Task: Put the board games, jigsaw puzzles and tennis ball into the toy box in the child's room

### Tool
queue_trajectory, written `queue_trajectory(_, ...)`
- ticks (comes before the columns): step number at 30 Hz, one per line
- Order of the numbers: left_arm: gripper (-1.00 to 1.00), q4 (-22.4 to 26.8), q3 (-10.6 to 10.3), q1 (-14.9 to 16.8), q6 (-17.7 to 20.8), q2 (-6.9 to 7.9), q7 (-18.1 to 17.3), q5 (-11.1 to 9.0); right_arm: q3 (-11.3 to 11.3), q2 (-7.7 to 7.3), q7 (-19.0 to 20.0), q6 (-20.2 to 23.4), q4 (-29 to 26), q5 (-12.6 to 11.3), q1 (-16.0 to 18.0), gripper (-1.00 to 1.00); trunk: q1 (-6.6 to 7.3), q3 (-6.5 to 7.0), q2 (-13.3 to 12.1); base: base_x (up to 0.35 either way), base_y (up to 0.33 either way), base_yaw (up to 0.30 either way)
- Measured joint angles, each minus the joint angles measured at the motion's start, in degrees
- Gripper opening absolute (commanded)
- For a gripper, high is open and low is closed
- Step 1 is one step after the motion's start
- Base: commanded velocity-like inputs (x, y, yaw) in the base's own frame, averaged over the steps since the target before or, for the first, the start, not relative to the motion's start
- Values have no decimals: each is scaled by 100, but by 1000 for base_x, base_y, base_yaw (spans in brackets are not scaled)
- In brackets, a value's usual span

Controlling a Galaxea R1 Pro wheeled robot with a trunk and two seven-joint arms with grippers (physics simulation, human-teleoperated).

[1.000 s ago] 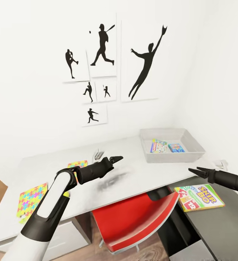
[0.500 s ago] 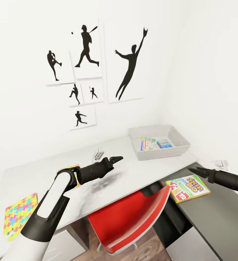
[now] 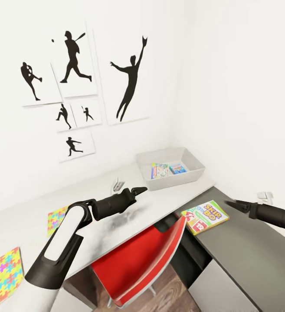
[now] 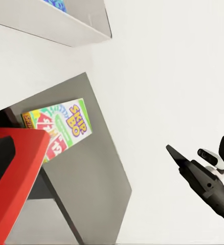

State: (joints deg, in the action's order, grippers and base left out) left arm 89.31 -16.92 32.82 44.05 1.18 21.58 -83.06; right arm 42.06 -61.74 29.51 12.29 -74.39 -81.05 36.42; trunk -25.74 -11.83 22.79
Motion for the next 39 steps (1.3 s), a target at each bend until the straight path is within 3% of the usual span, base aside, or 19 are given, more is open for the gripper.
queue_trajectory(21, 100, 0, 16, -1, 0, 25, 8, 11, 0, 1, -8, 13, -8, -7, 1, 100, 0, 72, 0, 0, 0, -277)
queue_trajectory(39, 100, -7, 25, -1, 0, 53, 27, 22, 5, 22, -8, 19, -26, -21, 1, 100, 0, 203, 0, 0, 0, -195)
